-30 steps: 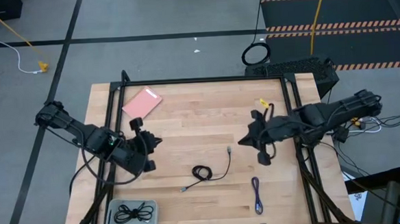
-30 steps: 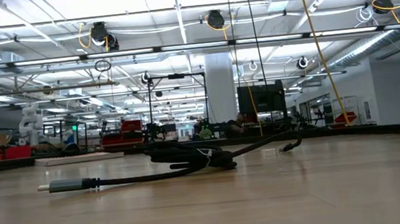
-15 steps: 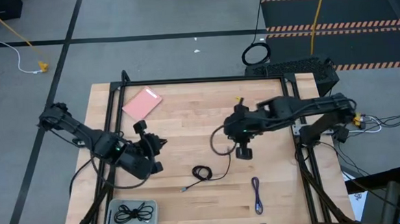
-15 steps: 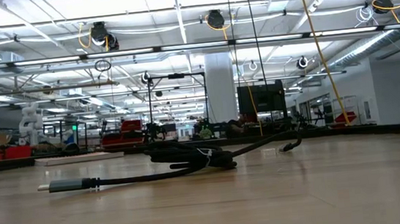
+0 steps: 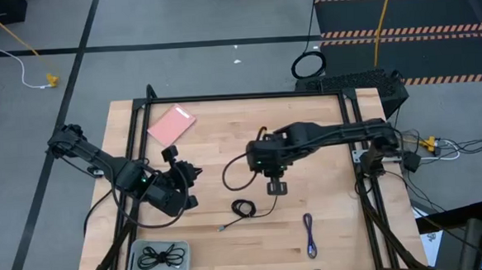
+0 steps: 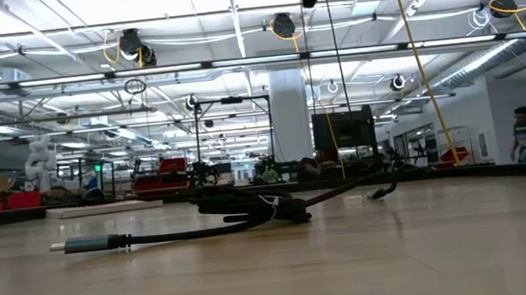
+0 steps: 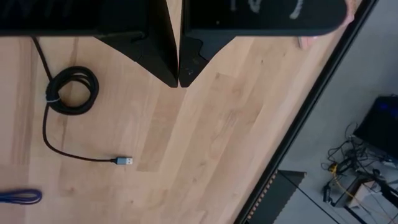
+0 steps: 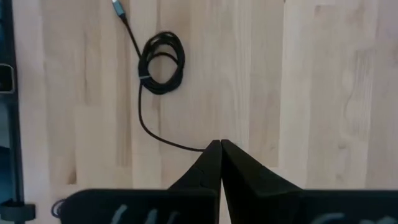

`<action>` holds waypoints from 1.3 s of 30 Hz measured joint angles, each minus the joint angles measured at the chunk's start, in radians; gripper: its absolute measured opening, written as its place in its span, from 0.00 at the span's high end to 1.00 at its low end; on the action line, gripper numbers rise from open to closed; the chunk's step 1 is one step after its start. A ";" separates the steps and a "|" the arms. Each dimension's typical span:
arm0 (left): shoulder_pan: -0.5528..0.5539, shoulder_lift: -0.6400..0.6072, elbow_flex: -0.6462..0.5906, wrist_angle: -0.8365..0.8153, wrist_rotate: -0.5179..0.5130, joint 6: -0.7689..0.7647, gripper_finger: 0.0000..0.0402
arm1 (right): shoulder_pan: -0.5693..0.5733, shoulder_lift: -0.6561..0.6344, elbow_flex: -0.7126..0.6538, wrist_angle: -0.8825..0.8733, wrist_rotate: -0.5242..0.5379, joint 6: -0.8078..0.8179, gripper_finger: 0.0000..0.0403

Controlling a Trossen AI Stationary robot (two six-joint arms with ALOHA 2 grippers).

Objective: Pick and place USB-C Cables
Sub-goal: Put the black charger cable into the white bin

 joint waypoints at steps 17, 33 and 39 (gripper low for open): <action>0.000 0.000 0.000 -0.001 0.000 -0.014 0.95 | 0.047 0.038 0.000 -0.044 -0.023 -0.043 1.00; 0.000 0.000 0.000 -0.001 -0.001 -0.010 0.95 | 0.180 0.036 -0.029 -0.093 -0.018 -0.043 1.00; 0.000 0.000 0.000 0.000 -0.001 -0.007 0.95 | 0.198 0.033 -0.091 0.007 0.005 -0.054 0.98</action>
